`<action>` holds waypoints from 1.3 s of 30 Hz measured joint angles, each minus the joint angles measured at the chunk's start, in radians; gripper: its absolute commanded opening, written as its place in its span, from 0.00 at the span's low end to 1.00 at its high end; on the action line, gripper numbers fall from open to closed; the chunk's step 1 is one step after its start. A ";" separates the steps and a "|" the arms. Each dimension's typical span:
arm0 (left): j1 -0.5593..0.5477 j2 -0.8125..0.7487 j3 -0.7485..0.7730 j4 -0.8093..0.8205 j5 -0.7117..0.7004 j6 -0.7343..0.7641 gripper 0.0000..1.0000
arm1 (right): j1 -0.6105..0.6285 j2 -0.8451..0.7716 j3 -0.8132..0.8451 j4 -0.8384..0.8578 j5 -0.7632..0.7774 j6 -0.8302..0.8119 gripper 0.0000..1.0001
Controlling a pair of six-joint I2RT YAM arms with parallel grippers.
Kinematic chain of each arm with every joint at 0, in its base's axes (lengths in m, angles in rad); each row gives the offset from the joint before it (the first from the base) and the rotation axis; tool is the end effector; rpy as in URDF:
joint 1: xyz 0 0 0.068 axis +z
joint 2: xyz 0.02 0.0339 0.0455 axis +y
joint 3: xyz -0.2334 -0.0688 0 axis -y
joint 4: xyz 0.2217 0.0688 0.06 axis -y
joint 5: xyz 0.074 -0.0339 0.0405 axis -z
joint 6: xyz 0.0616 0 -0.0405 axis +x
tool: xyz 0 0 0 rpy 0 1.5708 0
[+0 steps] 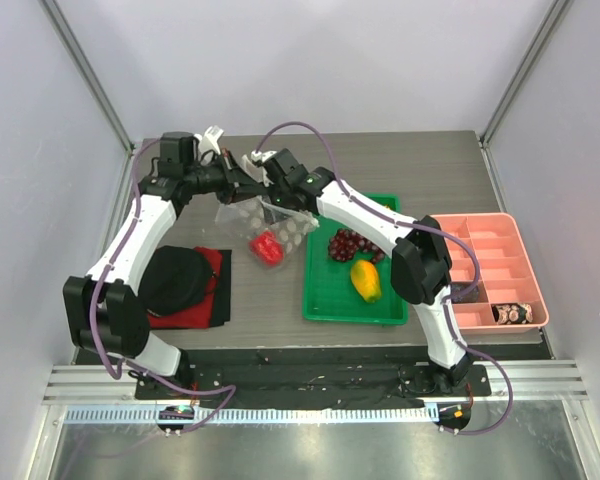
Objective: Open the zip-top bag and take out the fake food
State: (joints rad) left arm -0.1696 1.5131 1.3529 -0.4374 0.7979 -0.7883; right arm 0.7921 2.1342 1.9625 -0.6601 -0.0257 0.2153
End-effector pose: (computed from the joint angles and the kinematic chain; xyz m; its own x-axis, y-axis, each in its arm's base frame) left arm 0.3195 -0.0995 0.3045 -0.8883 -0.3502 -0.2972 0.1011 0.4821 -0.8702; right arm 0.3252 0.3319 0.2319 -0.6618 -0.3666 -0.6539 -0.5961 0.7863 0.1625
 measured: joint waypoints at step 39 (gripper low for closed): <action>-0.116 -0.043 -0.188 0.096 -0.071 0.011 0.00 | 0.059 -0.175 -0.346 -0.004 0.037 0.114 0.70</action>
State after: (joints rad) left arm -0.2852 1.4700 1.1648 -0.3416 0.7265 -0.7773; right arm 0.8513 1.9591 1.6169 -0.6643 0.0113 0.3294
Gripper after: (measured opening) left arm 0.002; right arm 0.689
